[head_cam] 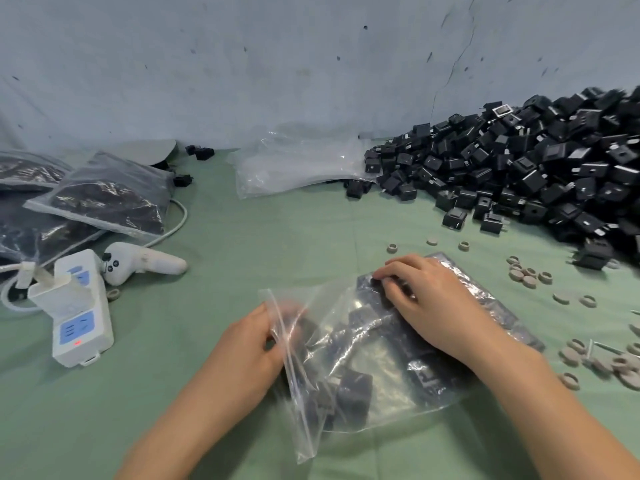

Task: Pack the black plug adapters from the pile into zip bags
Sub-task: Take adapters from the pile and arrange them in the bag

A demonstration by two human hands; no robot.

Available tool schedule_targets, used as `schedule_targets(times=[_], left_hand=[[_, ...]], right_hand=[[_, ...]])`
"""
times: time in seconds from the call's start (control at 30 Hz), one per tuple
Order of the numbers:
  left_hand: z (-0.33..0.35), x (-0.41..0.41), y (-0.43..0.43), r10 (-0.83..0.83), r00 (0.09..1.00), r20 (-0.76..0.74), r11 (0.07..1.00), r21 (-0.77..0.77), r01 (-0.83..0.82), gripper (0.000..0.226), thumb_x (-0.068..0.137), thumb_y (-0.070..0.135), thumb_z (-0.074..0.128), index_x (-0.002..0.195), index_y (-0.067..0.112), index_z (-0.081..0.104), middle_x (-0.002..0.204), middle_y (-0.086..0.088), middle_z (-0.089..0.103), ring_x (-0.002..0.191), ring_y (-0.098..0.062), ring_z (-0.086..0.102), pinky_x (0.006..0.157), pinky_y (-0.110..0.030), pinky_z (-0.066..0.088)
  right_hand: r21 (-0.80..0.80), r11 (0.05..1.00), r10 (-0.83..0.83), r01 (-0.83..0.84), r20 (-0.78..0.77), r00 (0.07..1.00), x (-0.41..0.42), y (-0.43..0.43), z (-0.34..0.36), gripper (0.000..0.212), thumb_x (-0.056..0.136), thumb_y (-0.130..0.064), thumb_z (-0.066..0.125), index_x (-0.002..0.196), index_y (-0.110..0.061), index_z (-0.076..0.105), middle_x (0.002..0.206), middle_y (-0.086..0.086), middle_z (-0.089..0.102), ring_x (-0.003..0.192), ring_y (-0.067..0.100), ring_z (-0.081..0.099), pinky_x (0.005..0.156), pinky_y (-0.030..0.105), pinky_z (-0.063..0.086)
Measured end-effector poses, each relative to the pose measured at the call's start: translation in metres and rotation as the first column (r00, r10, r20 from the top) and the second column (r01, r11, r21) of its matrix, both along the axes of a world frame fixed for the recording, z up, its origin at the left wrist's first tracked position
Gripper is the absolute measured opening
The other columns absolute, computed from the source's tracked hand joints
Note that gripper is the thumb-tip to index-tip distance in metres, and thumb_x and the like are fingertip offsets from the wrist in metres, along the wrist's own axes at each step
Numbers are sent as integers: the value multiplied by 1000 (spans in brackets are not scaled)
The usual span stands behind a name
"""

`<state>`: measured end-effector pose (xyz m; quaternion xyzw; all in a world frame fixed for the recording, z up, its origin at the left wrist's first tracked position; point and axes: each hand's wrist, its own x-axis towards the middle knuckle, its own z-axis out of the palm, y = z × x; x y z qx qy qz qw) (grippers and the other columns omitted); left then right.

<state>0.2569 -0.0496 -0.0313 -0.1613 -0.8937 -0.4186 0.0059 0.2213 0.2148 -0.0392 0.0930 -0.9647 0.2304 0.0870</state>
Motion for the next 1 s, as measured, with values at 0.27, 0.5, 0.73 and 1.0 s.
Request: schedule_targets(times=[0.27, 0.5, 0.73, 1.0], left_hand=[[7, -10, 3, -79, 976, 203, 995, -44, 89, 29, 97, 24, 63, 105, 52, 66, 104, 27, 70, 97, 7, 65, 89, -21, 51], [-4, -12, 19, 160, 982, 105, 969, -205, -136, 30, 92, 67, 46, 101, 39, 53, 93, 16, 66, 84, 3, 62, 75, -29, 50], [-12, -3, 22, 105, 994, 44, 993, -67, -102, 29, 90, 77, 38, 113, 63, 49, 111, 33, 60, 100, 10, 59, 91, -30, 51], [-17, -2, 22, -61, 997, -51, 980, -194, 50, 59, 80, 88, 24, 125, 56, 45, 117, 35, 44, 108, 13, 49, 89, -11, 40]], right_hand=[[-18, 1000, -14, 14, -34, 999, 0, -3, -4, 26, 102, -33, 46, 120, -34, 65, 125, -16, 58, 120, 13, 48, 108, 34, 35], [-20, 1000, -20, 20, -37, 999, 0, -3, -5, 27, 101, -35, 45, 120, -35, 64, 125, -16, 57, 119, 12, 46, 108, 34, 34], [-22, 1000, -17, 16, -36, 999, -1, -1, -7, 29, 101, -37, 43, 122, -35, 63, 127, -17, 56, 121, 11, 45, 109, 33, 33], [-23, 1000, -17, 16, -37, 999, -1, 0, -10, 30, 102, -37, 41, 123, -36, 62, 127, -17, 56, 122, 10, 44, 112, 34, 32]])
